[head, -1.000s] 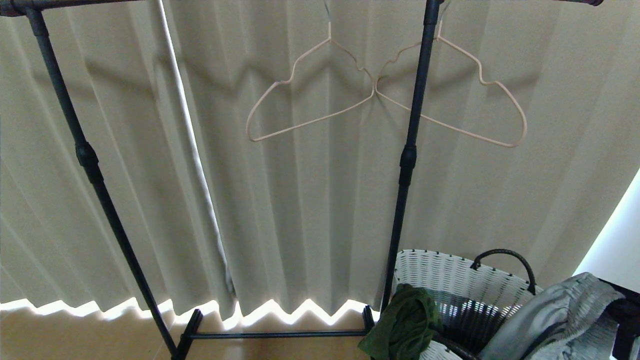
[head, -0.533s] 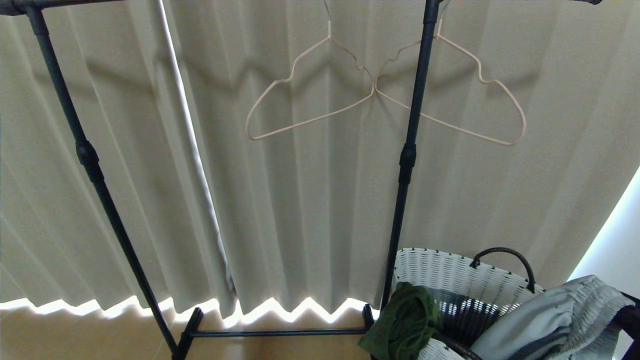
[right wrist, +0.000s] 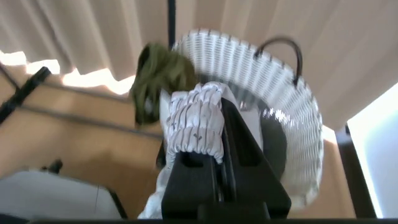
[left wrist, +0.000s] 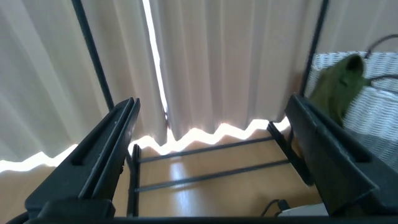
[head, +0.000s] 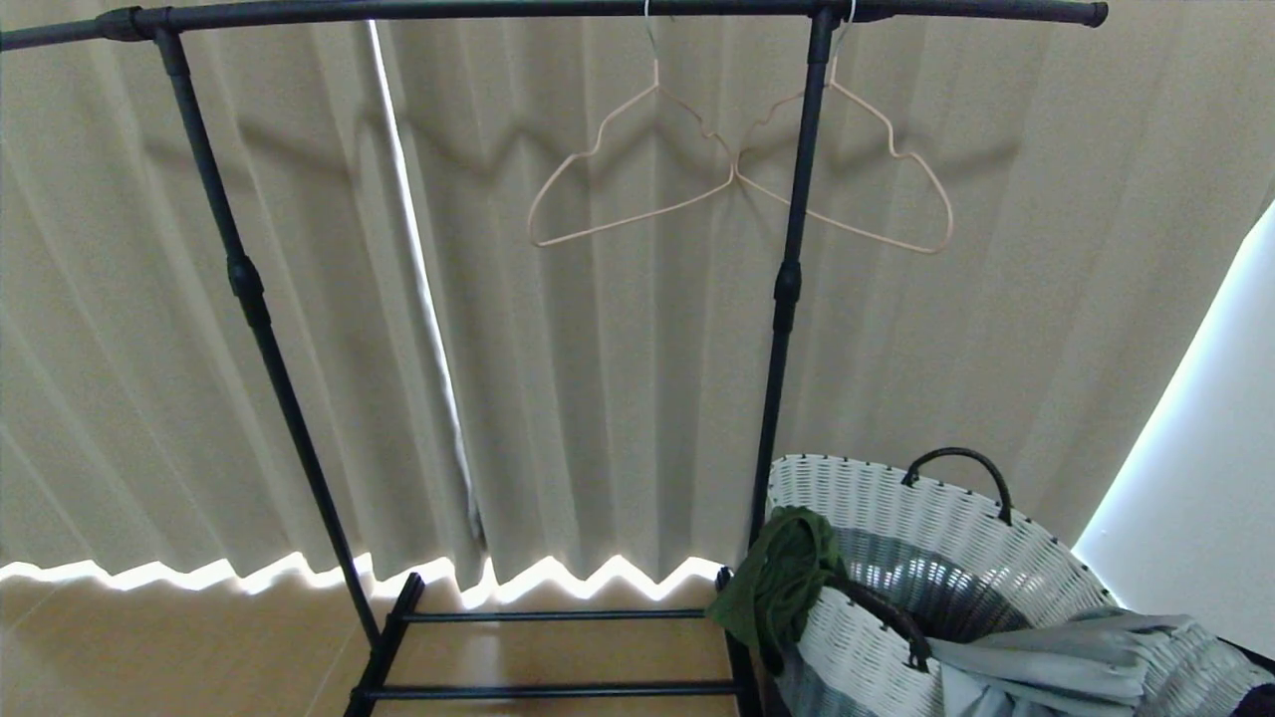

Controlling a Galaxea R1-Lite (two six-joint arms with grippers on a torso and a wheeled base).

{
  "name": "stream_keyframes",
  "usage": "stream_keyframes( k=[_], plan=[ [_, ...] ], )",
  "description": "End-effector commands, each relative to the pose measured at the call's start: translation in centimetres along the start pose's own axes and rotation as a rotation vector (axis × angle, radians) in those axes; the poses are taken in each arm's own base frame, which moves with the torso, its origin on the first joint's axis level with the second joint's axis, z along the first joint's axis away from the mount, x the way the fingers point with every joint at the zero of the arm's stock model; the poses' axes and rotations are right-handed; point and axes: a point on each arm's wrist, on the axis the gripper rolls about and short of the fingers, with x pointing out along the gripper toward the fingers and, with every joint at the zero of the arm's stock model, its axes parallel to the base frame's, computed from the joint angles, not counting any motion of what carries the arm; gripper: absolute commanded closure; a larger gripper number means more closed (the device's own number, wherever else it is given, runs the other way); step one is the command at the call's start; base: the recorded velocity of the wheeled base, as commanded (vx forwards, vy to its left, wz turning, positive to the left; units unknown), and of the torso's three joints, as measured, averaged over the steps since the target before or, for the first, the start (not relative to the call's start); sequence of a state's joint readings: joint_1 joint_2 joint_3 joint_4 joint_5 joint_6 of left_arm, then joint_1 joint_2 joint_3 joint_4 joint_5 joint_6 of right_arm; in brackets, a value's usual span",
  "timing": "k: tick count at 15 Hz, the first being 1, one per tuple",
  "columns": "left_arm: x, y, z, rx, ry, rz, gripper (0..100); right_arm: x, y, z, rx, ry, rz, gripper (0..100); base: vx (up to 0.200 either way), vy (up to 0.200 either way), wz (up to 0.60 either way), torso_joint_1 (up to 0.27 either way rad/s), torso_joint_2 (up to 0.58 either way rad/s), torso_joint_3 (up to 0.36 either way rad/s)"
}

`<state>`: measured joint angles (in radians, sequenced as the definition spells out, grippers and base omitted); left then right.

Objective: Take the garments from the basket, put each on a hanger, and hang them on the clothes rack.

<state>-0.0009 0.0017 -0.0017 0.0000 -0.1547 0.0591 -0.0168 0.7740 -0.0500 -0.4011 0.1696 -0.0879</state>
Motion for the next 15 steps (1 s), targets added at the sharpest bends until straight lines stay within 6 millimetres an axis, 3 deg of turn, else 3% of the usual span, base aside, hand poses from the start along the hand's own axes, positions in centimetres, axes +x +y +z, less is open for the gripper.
stream_keyframes(
  k=[1, 3, 10, 15],
  plan=[
    [0.00, 0.00, -0.01, 0.001, 0.000, -0.001, 0, -0.88, 0.17, -0.19, -0.014, -0.029, -0.002, 100, -0.200, 0.000, 0.00, 0.002, 0.01, 0.002],
    [0.00, 0.00, 0.00, -0.001, 0.000, 0.001, 0, -1.00, 0.20, -0.27, -0.014, -0.029, -0.002, 100, -0.200, 0.000, 0.00, 0.005, 0.00, 0.002],
    [0.00, -0.01, 0.00, 0.001, 0.000, -0.001, 0, -0.97, 0.20, 0.00, -0.019, -0.036, 0.003, 100, 0.000, 0.000, 0.00, 0.000, 0.00, 0.000],
    [0.00, 0.00, -0.01, 0.004, 0.000, -0.001, 0, -1.10, 0.27, -0.07, -0.076, 0.003, 0.014, 100, 0.000, 0.200, 0.00, 0.003, 0.01, 0.001]
  ],
)
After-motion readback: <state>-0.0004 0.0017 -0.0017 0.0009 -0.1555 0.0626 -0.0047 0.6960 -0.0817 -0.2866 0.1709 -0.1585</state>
